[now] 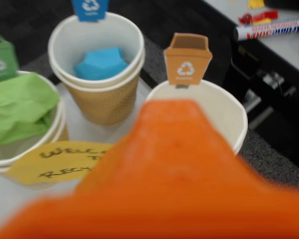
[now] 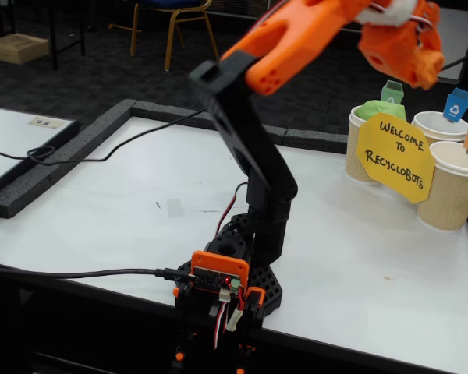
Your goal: Sort rubbish by color.
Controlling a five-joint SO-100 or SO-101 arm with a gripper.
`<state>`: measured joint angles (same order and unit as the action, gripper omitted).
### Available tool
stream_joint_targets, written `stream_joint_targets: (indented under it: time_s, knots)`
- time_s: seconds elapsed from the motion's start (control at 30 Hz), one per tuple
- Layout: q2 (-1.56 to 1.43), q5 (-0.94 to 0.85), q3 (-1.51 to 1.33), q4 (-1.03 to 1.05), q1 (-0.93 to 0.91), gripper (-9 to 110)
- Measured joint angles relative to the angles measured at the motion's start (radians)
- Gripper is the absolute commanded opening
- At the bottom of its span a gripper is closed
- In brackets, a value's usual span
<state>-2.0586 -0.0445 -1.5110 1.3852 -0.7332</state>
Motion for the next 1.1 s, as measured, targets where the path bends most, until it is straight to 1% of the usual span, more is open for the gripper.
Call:
stream_joint_targets:
  time_s: [0.23,0.53,0.83,1.1]
  knots:
    - [0.221,0.000,0.130,-0.035,-0.006,0]
    - [0.420,0.000,0.278,-0.066,-0.015,0]
    - [0.509,0.000,0.322,-0.101,-0.078,0]
    - [0.512,0.000,0.322,-0.101,-0.083,0]
